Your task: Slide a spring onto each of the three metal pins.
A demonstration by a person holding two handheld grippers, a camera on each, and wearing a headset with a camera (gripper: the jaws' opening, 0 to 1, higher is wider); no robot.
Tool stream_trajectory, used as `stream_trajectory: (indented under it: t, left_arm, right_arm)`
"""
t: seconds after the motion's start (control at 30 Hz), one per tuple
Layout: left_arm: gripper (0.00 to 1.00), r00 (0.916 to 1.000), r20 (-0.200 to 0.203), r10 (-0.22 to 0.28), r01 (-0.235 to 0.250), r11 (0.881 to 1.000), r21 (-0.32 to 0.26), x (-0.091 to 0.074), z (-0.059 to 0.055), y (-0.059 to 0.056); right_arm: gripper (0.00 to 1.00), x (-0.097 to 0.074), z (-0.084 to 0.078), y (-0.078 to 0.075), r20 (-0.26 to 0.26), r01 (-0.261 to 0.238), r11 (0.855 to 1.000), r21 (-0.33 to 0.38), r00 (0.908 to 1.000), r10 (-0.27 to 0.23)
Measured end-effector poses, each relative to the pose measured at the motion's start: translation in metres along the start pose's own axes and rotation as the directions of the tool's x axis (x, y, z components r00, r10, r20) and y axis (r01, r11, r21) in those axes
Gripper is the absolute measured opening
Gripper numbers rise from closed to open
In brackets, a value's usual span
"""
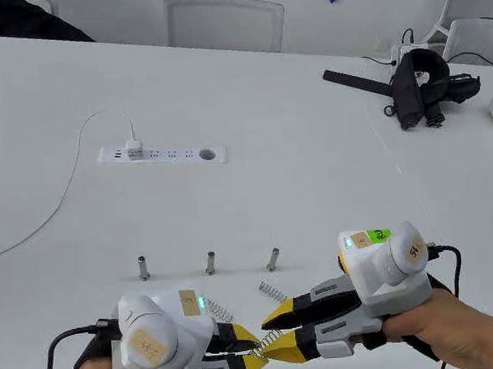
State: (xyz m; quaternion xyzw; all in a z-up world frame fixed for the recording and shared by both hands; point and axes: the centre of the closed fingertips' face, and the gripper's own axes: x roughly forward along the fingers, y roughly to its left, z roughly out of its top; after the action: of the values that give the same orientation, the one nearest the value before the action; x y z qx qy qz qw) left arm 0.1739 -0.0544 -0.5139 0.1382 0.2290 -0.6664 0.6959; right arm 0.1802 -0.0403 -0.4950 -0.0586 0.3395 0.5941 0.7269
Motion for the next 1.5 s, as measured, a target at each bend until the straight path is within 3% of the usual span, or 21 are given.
stream_trajectory:
  t: [0.1,0.4,0.67,1.0,1.2,1.5]
  left_arm:
    - [0.10,0.9999,-0.001,-0.014,0.014,1.000,0.009,0.002,0.001,-0.004]
    - [0.09,0.9993,0.001,-0.036,0.036,0.999,0.027,0.005,0.007,-0.007]
    - [0.09,0.9987,0.008,-0.051,0.051,0.998,0.048,0.006,0.013,-0.008]
    - [0.09,0.9971,0.045,-0.061,0.058,0.996,0.074,0.008,0.023,-0.007]
    - [0.10,0.9971,0.042,-0.063,0.060,0.996,0.071,0.008,0.022,-0.007]
    - [0.10,0.9981,0.039,-0.047,0.045,0.998,0.051,0.004,0.018,-0.004]
  right_arm:
    - [0.21,-0.004,-0.005,0.002,-0.060,-0.010,0.999,-0.049,0.9981,0.007]
    - [0.20,-0.007,-0.007,0.008,-0.100,-0.061,0.993,-0.101,0.9937,0.051]
    - [0.17,-0.008,-0.010,0.012,-0.153,-0.085,0.984,-0.156,0.9863,0.060]
    - [0.13,-0.014,-0.006,0.008,-0.208,-0.105,0.974,-0.202,0.9761,0.062]
    - [0.12,-0.012,-0.007,0.009,-0.248,-0.117,0.967,-0.228,0.9669,0.059]
    - [0.12,-0.006,-0.006,0.007,-0.265,-0.108,0.968,-0.226,0.9632,0.046]
